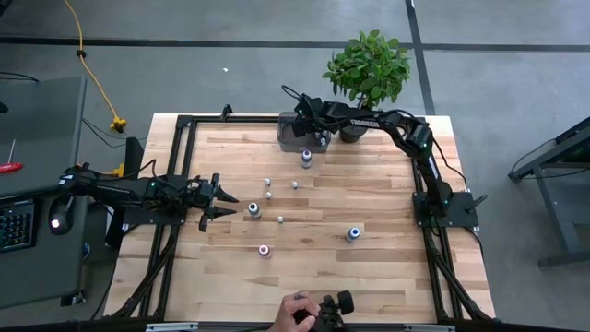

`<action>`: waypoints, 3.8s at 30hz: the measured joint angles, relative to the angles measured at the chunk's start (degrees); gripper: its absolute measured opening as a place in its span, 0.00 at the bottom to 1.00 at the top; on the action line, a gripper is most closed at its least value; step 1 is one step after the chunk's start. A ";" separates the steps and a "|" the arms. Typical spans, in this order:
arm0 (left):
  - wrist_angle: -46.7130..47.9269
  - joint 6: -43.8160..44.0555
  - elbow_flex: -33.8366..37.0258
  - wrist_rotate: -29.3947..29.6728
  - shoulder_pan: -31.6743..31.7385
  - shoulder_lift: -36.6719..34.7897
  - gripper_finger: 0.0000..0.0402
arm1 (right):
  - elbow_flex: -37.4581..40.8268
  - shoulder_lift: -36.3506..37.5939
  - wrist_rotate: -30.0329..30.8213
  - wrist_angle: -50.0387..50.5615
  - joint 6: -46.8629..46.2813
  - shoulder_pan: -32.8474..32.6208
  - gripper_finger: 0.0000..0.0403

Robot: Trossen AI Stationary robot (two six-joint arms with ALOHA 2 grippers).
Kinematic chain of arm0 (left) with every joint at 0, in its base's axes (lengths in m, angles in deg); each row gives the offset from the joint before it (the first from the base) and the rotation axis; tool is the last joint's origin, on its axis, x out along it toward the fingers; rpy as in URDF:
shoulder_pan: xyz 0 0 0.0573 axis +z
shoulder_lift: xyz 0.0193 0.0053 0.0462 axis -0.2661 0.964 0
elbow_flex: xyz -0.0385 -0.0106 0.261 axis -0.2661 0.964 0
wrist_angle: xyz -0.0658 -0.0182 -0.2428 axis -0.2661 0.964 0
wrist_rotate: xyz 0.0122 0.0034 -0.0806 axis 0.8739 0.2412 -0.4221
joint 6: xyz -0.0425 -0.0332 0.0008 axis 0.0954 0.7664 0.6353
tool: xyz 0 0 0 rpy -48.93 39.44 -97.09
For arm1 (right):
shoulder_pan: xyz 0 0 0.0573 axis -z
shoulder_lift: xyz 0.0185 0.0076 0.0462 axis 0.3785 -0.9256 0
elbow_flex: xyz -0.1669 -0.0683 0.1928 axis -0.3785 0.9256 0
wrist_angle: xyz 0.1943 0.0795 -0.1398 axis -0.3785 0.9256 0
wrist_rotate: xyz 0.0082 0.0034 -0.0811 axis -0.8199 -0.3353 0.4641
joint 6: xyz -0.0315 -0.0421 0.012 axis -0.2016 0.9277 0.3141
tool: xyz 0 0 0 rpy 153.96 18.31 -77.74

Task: Pick & Place food coloring
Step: Put the small green food coloring bottle into the black bin

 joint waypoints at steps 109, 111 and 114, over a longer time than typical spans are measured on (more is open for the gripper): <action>0.01 0.00 0.00 -0.01 -0.01 0.01 0.41 | -9.33 -2.84 -22.78 20.60 52.67 -20.28 0.46; 0.01 0.00 0.00 0.00 0.01 0.01 0.41 | -9.29 -2.80 -23.08 20.31 52.65 -20.28 0.47; 0.01 0.00 0.00 0.00 0.01 0.00 0.41 | -9.27 -2.80 -23.17 20.08 52.68 -20.27 0.47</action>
